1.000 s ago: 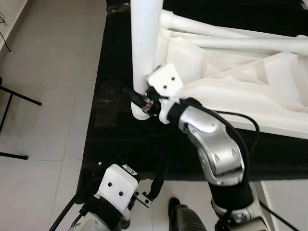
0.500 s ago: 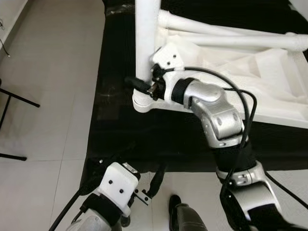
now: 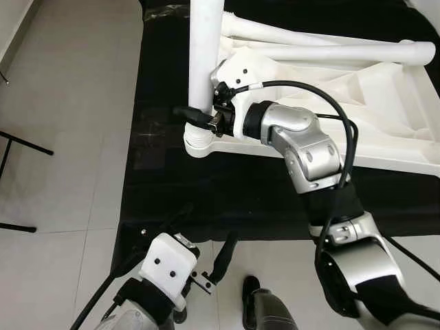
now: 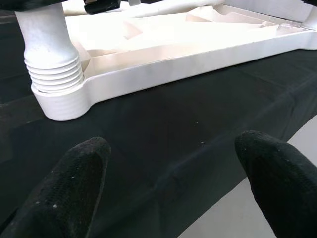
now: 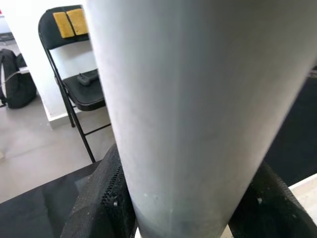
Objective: Building children table
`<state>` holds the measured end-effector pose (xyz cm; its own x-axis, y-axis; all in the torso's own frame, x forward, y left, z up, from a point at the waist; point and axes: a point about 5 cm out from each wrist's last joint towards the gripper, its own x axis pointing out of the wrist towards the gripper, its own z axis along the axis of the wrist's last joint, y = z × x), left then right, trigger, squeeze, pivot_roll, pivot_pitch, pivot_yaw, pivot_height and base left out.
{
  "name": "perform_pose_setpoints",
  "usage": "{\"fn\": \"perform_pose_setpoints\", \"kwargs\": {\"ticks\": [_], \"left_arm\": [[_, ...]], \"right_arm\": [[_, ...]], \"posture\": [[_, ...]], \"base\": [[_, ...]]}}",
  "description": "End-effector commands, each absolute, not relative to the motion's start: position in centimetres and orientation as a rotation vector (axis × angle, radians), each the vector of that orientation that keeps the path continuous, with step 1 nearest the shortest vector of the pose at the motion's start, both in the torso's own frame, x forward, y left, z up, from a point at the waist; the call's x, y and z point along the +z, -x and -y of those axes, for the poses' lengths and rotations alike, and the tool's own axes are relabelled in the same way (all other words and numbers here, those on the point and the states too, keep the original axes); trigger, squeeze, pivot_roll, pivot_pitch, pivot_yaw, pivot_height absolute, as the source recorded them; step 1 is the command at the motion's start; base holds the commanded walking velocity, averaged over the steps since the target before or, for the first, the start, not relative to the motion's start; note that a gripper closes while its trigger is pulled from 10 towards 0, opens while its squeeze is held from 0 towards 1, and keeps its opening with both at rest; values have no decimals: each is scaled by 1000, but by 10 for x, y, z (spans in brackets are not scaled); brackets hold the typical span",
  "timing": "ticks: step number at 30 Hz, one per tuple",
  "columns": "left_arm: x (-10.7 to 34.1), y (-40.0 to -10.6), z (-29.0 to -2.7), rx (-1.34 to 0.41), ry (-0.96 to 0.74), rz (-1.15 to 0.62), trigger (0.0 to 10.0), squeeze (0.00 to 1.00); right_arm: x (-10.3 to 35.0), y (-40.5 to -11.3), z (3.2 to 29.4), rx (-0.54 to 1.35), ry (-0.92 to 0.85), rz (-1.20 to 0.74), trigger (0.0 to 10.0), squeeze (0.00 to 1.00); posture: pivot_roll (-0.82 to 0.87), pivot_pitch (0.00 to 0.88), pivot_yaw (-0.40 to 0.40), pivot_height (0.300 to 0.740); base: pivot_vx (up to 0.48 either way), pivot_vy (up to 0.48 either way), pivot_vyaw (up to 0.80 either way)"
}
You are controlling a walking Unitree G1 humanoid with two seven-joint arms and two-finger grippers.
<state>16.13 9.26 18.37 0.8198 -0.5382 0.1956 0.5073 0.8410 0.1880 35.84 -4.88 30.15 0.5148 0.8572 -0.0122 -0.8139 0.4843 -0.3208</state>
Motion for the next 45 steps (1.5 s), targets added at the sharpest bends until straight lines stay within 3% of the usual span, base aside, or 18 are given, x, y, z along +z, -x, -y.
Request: {"fn": "perform_pose_setpoints", "kwargs": {"ticks": [1,13,17,24,25,27,28,38,45], "left_arm": [[182,-159,-92,-563,-115,238,10000,0],[183,-159,-92,-560,-115,239,10000,0],[183,-160,-92,-556,-113,240,10000,0],[182,-160,-92,-554,-113,239,10000,0],[182,-161,-92,-553,-114,238,10000,0],[181,-161,-93,-551,-114,236,10000,0],[180,-161,-94,-543,-116,232,10000,0],[174,-169,-104,-464,-124,184,10000,0],[175,-191,-125,-280,-197,177,10000,0]], "right_arm": [[269,-363,48,1059,277,12,0,0],[289,-373,43,1075,147,71,0,0],[317,-374,45,1095,-19,179,0,0],[335,-371,49,1124,-122,242,196,0],[340,-371,51,1127,-169,260,980,0],[345,-370,54,1129,-213,277,1294,0],[353,-369,59,1134,-278,311,10000,0],[381,-360,82,1131,-423,462,10000,0],[374,-360,90,1009,-246,455,10000,0]], "posture": [[-24,400,-53,740],[-20,399,-56,740],[-20,398,-56,740],[-20,394,-54,740],[-18,387,-51,740],[-15,385,-46,740],[-11,381,-43,740],[-2,325,-19,740],[-5,267,-10,740]], "base": [[0,0,0],[0,0,0],[0,0,0],[0,0,0],[0,0,0],[0,0,0],[0,0,0],[0,0,0],[0,0,0]]}}
